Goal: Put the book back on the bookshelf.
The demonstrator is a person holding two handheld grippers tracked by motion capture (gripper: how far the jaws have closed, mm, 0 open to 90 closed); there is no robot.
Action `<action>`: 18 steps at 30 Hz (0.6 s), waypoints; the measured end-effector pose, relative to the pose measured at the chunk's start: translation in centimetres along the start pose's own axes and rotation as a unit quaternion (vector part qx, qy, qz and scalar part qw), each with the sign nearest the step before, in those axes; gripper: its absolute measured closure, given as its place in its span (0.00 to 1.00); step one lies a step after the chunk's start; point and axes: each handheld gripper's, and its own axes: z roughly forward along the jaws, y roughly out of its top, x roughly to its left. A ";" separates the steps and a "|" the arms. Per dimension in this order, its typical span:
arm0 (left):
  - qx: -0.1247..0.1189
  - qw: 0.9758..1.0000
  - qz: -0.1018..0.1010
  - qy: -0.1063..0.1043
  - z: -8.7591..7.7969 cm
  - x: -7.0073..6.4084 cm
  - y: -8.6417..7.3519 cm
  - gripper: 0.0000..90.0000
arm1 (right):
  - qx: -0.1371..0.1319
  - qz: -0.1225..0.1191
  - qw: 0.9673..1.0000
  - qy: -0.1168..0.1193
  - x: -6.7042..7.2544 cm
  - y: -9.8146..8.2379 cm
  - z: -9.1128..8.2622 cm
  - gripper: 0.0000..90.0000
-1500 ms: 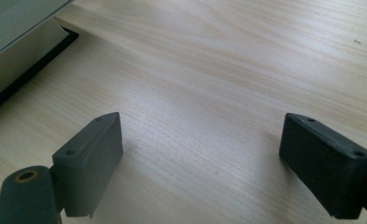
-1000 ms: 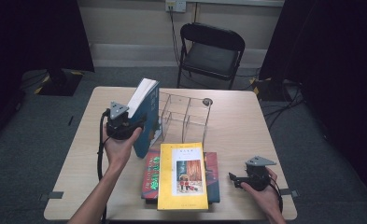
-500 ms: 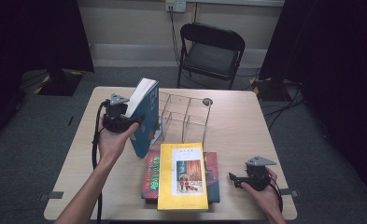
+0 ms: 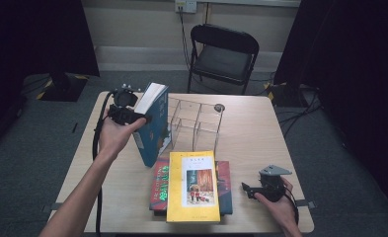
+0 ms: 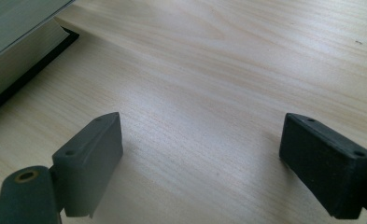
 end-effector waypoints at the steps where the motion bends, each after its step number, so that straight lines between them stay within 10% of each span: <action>1: 0.018 1.000 0.007 0.000 0.0 0.1 0.4 0.57 | 0.000 0.000 1.000 0.000 0.0 0.0 0.0 0.15; 10: 0.105 0.994 -0.009 -0.001 1.2 0.4 3.7 0.58 | 0.000 0.000 1.000 0.001 0.0 0.1 0.1 0.15; 18: 0.134 0.991 -0.014 0.004 2.4 0.4 4.5 0.56 | -0.001 -0.001 1.000 0.002 0.0 0.1 0.1 0.15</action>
